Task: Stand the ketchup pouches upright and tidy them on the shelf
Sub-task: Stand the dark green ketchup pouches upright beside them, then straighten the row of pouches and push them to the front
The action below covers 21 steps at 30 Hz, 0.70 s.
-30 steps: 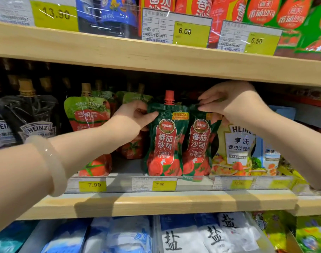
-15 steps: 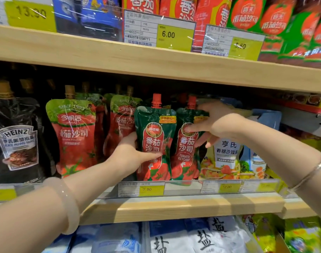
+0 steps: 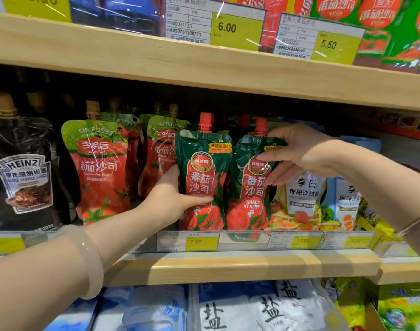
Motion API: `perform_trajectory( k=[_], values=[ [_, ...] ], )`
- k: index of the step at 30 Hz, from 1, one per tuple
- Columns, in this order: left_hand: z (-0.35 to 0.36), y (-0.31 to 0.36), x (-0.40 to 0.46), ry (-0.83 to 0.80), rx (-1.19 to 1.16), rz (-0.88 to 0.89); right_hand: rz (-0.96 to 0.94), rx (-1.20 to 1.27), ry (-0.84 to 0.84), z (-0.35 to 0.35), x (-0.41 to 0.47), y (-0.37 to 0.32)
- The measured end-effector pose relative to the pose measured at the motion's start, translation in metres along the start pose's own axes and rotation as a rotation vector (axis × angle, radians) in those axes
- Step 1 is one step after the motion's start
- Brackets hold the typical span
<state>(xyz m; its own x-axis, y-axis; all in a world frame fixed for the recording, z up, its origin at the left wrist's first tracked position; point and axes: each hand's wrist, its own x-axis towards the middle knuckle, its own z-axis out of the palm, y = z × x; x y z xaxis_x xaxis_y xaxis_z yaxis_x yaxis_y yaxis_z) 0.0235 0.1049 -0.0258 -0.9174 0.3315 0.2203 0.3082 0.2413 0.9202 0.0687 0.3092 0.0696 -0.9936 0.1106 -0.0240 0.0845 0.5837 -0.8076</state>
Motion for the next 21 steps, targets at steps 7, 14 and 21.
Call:
perform_trajectory(
  k=[7,14,21],
  values=[
    [0.001,-0.001,-0.001,0.002,0.012,-0.012,-0.038,0.018,0.132,0.006,-0.007,0.002],
    [-0.030,0.002,-0.014,0.073,0.114,-0.011,-0.217,0.236,0.513,0.010,-0.052,0.006],
    [-0.079,0.008,-0.041,0.252,0.080,0.078,-0.316,0.096,0.392,0.078,-0.072,-0.032]
  ],
)
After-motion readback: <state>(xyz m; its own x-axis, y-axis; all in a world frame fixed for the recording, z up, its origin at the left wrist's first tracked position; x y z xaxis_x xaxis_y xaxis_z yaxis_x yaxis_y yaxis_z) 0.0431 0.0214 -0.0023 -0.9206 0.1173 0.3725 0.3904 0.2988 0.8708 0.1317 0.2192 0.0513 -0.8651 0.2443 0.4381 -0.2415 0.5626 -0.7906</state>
